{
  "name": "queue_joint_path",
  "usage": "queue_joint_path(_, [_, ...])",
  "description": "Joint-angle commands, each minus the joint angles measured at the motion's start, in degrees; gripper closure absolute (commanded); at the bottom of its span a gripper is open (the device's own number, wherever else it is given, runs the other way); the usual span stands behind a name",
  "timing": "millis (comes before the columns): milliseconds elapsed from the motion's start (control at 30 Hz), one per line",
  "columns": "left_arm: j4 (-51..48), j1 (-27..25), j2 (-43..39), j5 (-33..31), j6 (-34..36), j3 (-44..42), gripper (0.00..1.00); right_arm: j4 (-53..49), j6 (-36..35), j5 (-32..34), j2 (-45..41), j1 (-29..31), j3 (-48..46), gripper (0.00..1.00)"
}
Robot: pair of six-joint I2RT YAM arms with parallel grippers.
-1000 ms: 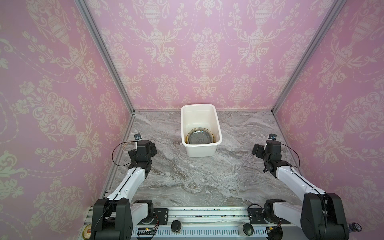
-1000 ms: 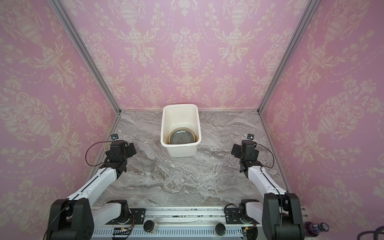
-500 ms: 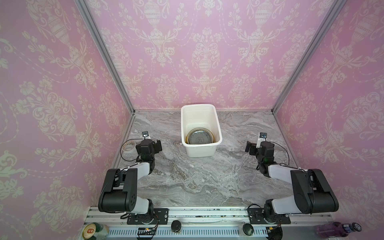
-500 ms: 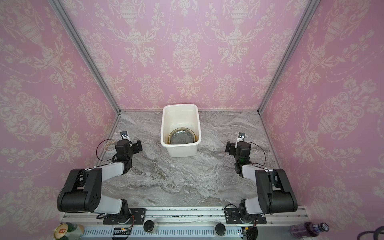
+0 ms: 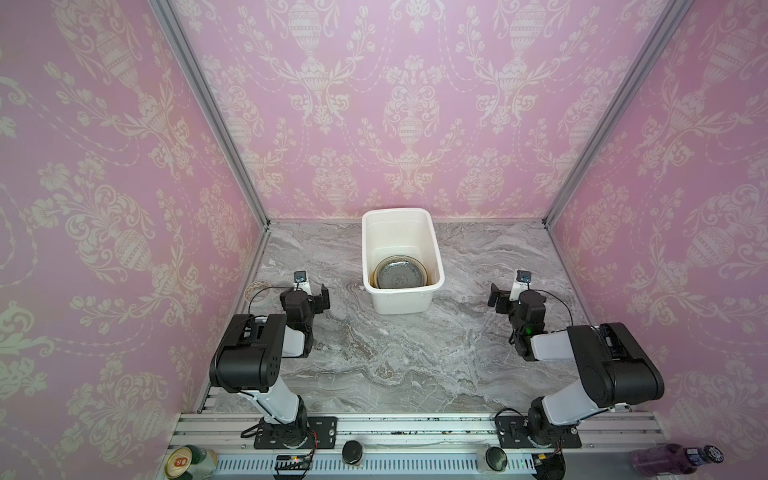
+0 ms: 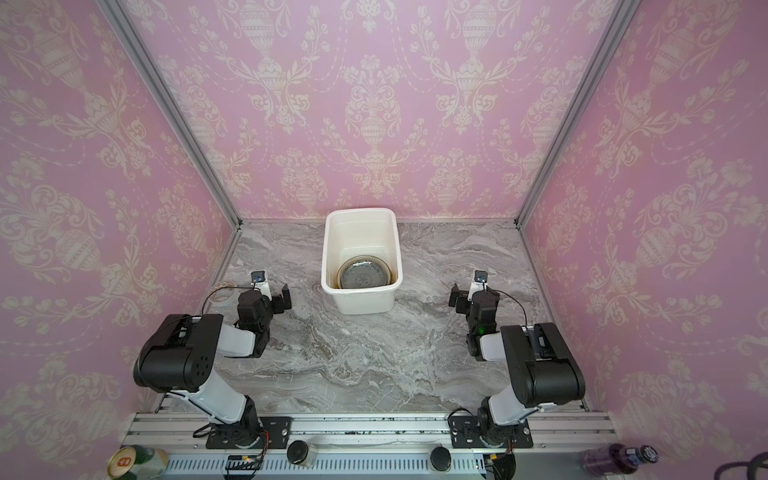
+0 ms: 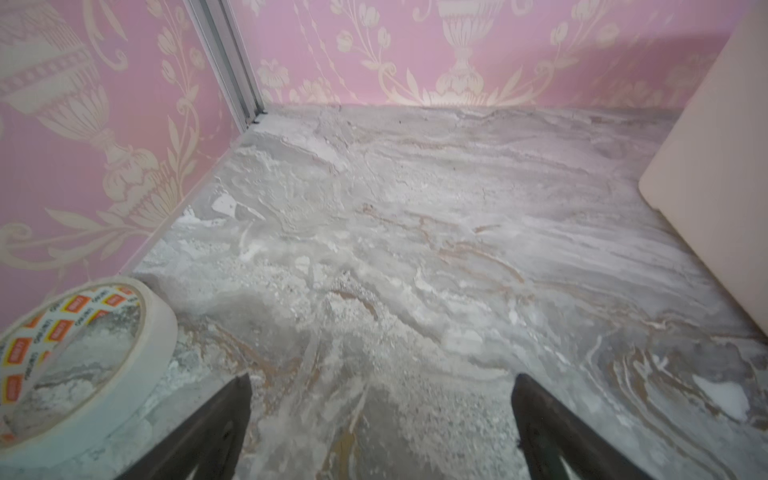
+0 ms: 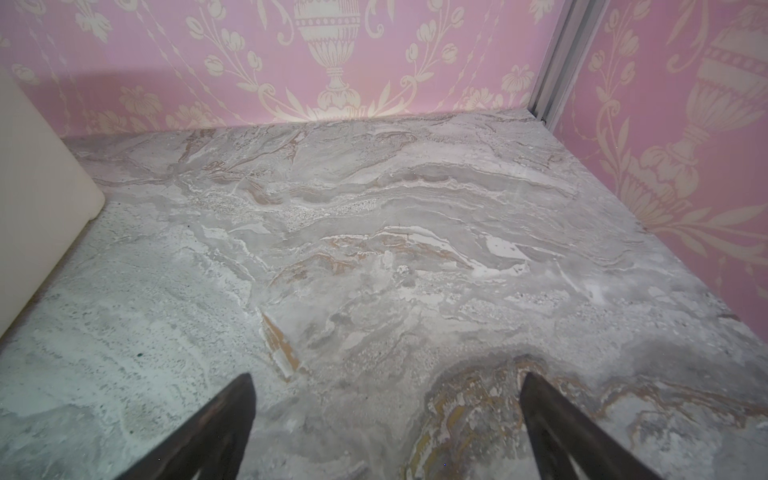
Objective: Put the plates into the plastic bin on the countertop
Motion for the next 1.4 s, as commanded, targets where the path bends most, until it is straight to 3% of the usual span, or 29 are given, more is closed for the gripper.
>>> queue_joint_path(0, [-3.6, 0.4, -1.2, 0.6, -1.1, 0.3, 0.01, 0.3, -0.5, 0.6, 0.1, 0.2, 1.0, 0.00])
queue_joint_path(867, [0.1, -0.4, -0.7, -0.6, 0.0, -1.0, 0.01, 1.0, -2.2, 0.0, 0.0, 1.4, 0.8, 0.00])
queue_joint_path(1367, [0.2, -0.4, -0.7, -0.5, 0.0, -0.9, 0.01, 0.2, -1.2, -4.1, -0.1, -0.5, 1.0, 0.00])
